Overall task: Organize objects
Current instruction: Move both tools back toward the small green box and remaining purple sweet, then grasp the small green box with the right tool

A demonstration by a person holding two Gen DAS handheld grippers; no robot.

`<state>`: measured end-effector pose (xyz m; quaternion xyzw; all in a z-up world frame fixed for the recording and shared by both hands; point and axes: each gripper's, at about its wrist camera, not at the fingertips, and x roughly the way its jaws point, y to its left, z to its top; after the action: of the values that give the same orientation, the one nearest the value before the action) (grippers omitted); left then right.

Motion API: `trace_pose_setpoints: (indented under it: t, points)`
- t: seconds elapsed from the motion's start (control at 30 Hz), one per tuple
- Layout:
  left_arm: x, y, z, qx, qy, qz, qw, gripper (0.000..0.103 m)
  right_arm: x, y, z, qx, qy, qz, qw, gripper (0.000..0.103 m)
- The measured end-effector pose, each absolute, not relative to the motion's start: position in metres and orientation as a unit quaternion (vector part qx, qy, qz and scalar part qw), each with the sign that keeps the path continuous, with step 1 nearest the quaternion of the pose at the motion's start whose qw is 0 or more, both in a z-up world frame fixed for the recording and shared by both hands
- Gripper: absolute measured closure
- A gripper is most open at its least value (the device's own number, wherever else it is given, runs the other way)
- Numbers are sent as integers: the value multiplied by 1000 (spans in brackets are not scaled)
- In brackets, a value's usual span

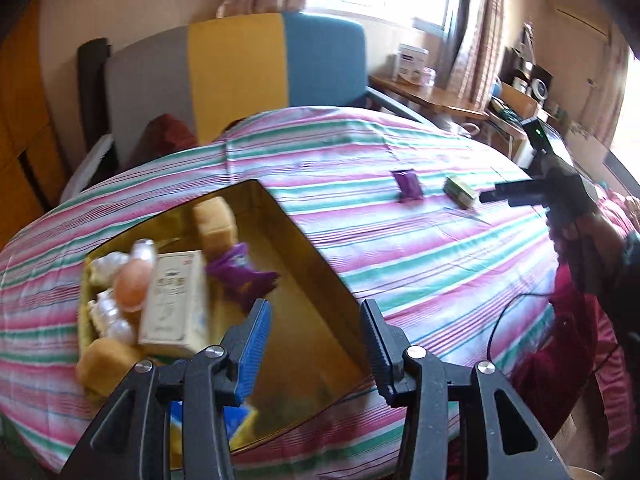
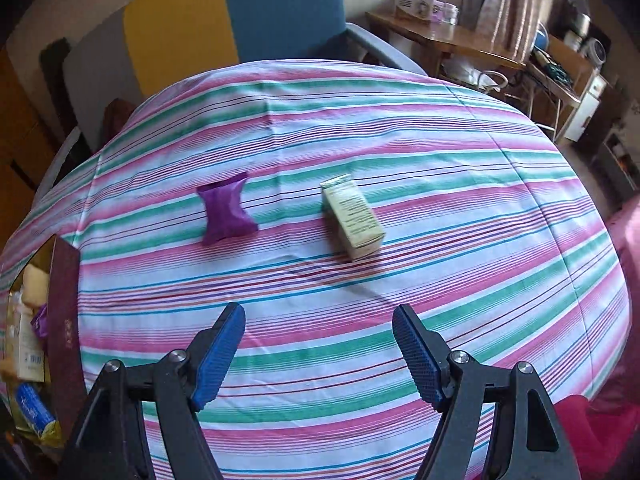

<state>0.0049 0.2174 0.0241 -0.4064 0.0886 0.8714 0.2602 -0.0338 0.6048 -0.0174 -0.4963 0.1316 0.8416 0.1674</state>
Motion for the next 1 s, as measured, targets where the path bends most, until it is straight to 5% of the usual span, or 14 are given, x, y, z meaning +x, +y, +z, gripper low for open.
trace_pose_setpoints:
  t: [0.53,0.6,0.67,1.0]
  points:
    - [-17,266,15,-437,98,844,294,57,-125,651,-61,-534,55,820,199,27]
    - [-21,272,15,-439,98,842,297,57,-132,652,-67,-539,50,818,194,35]
    - [-25,278,15,-440,99,841,300,57,-136,653,-73,-547,51,813,190,72]
    - [-51,326,17,-457,72,823,330,57,-98,631,-65,-553,49,817,157,73]
